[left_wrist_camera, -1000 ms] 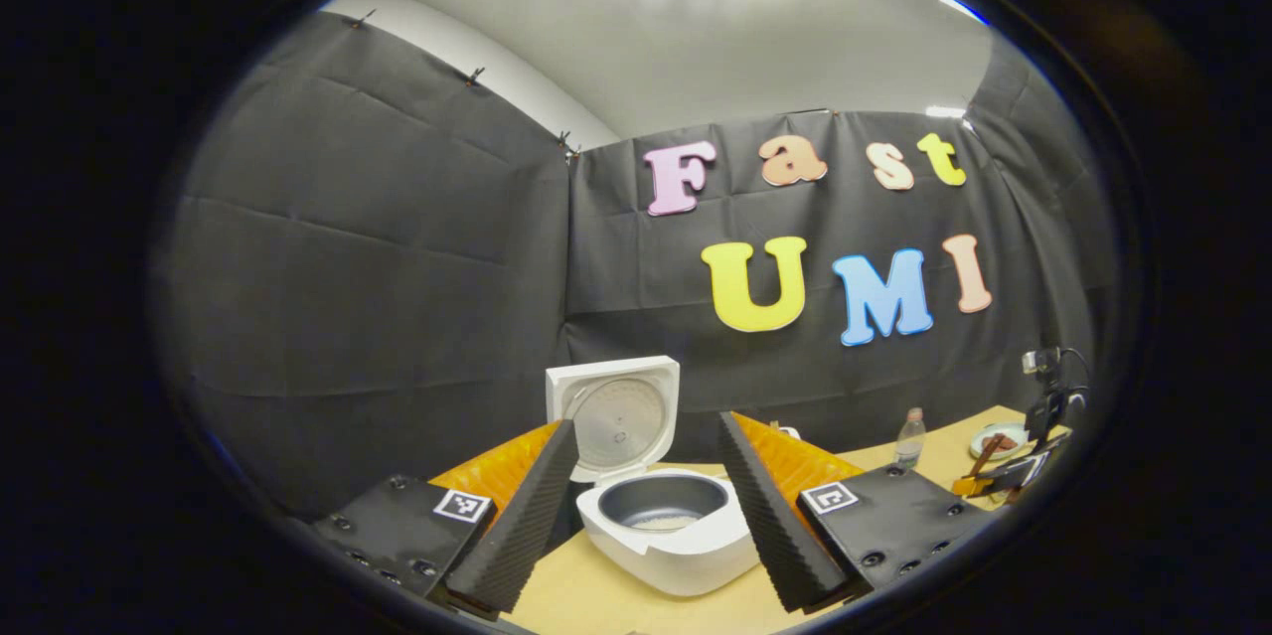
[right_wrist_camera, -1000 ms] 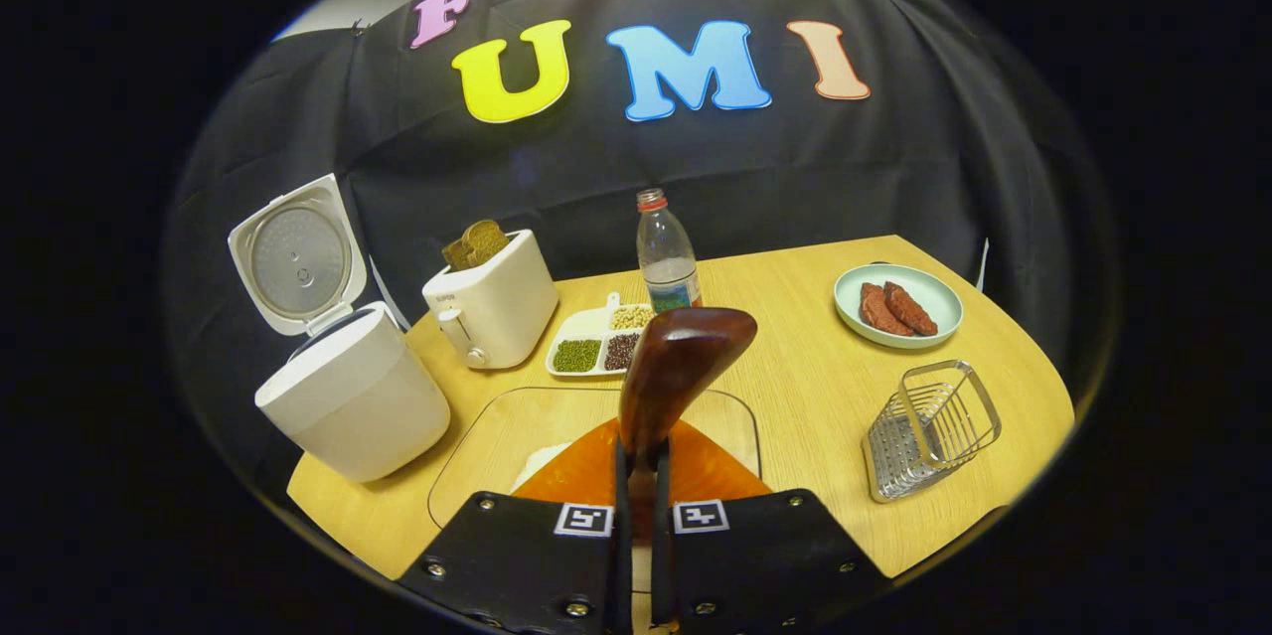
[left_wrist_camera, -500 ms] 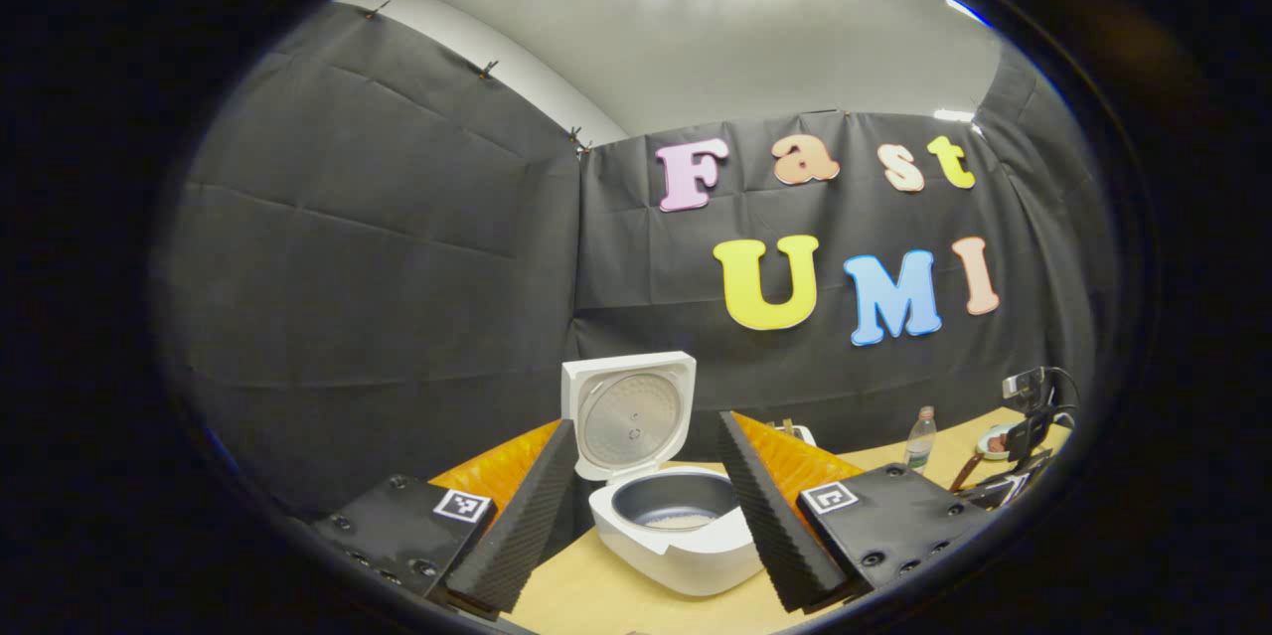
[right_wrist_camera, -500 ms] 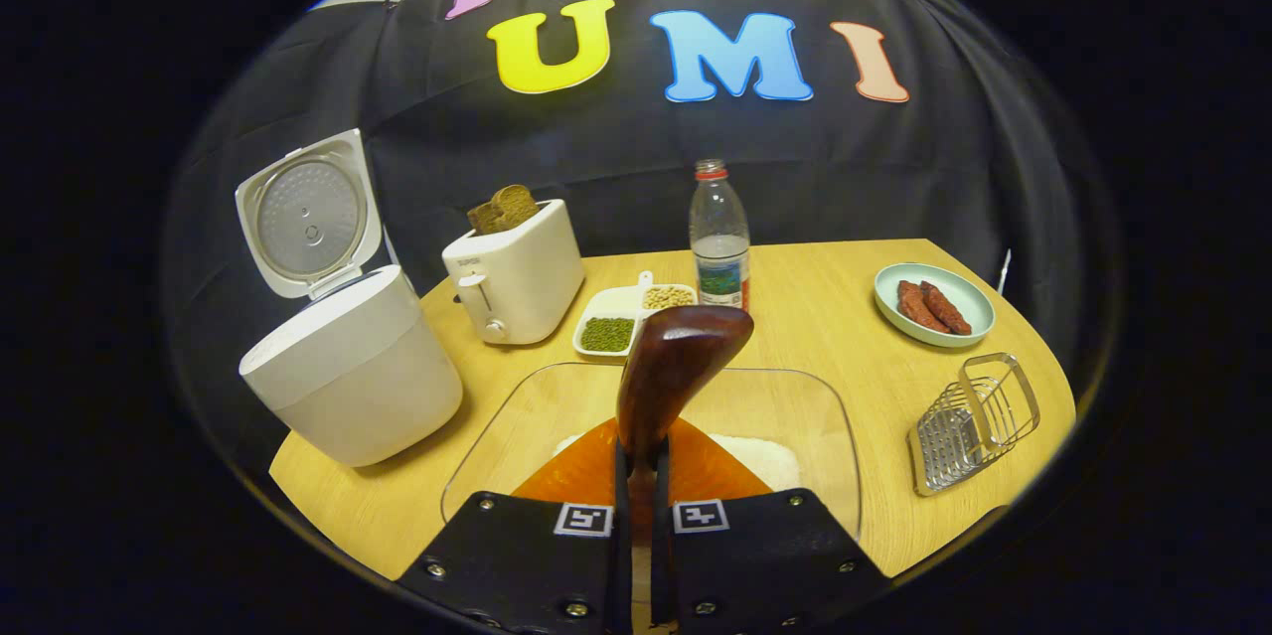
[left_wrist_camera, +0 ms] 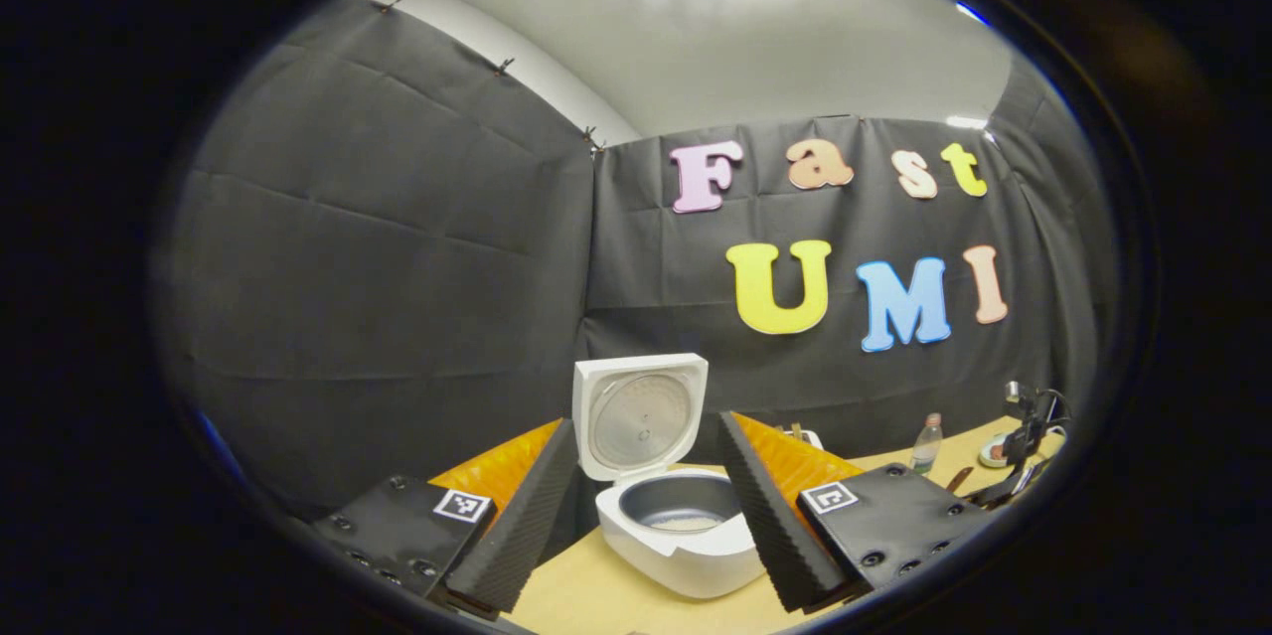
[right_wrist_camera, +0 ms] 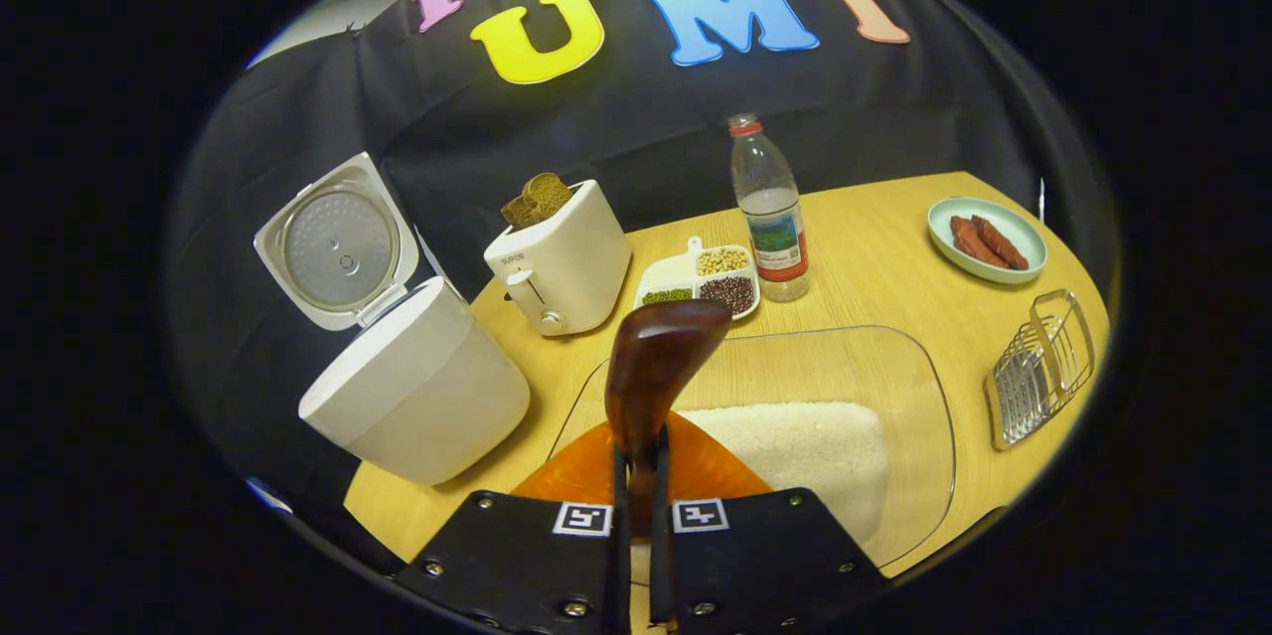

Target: Close the left gripper, press the button to open the rice cooker; take a wooden spoon from the chopstick holder with the right hand, scoop a spoonful of rice and pour it into the rice cooker, then put the wooden spoon back into the chopstick holder.

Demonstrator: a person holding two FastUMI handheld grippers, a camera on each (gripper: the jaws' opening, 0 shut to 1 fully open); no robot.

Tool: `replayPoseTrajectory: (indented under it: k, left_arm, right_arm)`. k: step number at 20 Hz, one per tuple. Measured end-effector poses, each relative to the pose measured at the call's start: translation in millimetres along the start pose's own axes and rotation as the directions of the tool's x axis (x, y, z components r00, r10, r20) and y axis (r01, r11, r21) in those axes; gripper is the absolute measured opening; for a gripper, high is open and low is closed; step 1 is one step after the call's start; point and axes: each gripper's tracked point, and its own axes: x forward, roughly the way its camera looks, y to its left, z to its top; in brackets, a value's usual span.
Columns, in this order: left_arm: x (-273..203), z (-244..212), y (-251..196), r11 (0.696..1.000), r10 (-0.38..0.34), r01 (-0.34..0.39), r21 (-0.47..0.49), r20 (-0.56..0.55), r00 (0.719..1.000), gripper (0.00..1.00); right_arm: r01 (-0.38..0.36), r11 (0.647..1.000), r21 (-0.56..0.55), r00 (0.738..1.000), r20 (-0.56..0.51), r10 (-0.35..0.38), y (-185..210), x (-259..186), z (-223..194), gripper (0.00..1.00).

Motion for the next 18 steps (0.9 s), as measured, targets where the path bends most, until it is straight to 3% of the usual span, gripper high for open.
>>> replayPoseTrajectory:
  k: [6, 8, 9, 10, 11, 18]
  left_arm:
    - [4, -1, -5, 1.000, 0.017, -0.017, -0.002, 0.000, 1.000, 0.91]
    - [5, 2, -12, 1.000, 0.015, -0.015, 0.009, 0.003, 1.000, 1.00]
    - [3, 6, -14, 1.000, 0.013, -0.013, 0.014, 0.010, 1.000, 0.97]
    - [3, 11, -16, 1.000, 0.012, -0.012, 0.019, 0.016, 1.000, 0.91]
    - [5, 14, -19, 1.000, 0.011, -0.011, 0.021, 0.019, 1.000, 0.97]
    - [3, 29, -41, 1.000, -0.017, 0.016, 0.015, 0.047, 0.999, 0.98]
  right_arm:
    - [-0.030, 0.987, 0.160, 0.999, -0.033, 0.036, -22, -2, 5, 0.08]
    - [-0.047, 0.974, 0.219, 0.998, -0.026, 0.054, -29, -5, 11, 0.08]
    - [-0.059, 0.968, 0.245, 0.998, -0.022, 0.066, -32, -7, 14, 0.08]
    - [-0.070, 0.959, 0.275, 0.997, -0.016, 0.077, -35, -9, 17, 0.08]
    - [-0.079, 0.948, 0.309, 0.996, -0.012, 0.087, -39, -11, 21, 0.08]
    - [-0.171, 0.856, 0.489, 0.984, 0.037, 0.176, -42, -31, 50, 0.08]
